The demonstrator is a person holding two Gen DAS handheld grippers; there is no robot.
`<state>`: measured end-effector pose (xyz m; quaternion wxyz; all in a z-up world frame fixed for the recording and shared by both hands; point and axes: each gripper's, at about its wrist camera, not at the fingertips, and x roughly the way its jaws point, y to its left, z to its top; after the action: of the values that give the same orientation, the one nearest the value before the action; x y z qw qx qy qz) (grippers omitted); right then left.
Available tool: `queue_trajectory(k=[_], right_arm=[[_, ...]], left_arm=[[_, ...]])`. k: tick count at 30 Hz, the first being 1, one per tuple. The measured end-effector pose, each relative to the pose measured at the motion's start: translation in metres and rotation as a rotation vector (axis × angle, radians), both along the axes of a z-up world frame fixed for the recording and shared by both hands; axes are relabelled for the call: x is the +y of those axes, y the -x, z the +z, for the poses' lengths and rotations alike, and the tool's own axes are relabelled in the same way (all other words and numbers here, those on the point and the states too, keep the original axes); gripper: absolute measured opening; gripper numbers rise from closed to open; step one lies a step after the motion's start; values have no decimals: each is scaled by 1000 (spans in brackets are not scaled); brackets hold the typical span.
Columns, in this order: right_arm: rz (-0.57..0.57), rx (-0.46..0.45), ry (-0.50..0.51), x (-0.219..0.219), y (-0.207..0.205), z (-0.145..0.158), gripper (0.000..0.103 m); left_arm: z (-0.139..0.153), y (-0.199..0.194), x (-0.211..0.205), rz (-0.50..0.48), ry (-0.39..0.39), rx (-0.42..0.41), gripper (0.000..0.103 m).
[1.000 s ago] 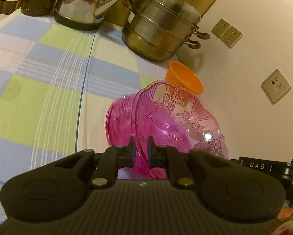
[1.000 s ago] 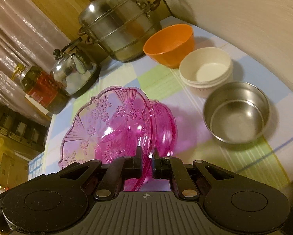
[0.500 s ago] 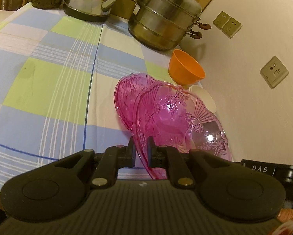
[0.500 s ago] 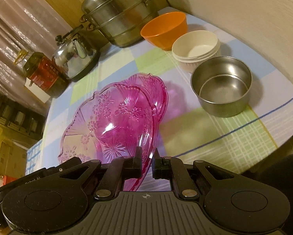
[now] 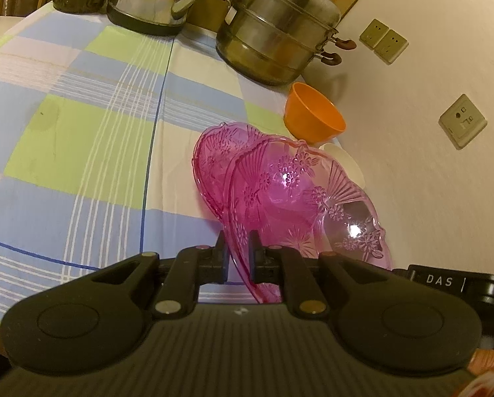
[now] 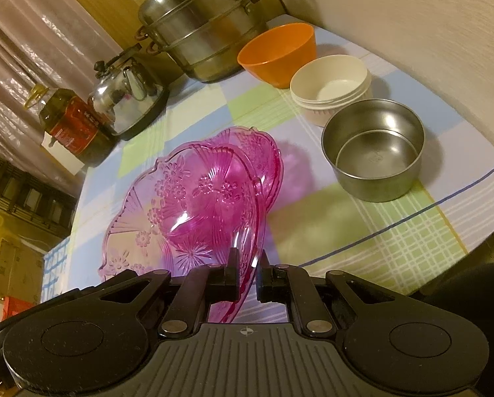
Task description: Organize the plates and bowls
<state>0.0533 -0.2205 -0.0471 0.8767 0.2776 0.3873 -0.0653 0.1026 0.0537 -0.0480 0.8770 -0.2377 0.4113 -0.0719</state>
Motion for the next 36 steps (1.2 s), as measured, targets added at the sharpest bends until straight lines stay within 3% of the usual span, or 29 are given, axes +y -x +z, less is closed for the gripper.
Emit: queue_trajectory(k=[11, 36], right_arm=[[-16, -8, -8, -11, -26, -2, 9], [-65, 40, -51, -40, -95, -27, 9]], left_arm=[[-5, -32, 3, -6, 9, -4, 10], [-36, -104, 10, -13, 47, 74, 12]])
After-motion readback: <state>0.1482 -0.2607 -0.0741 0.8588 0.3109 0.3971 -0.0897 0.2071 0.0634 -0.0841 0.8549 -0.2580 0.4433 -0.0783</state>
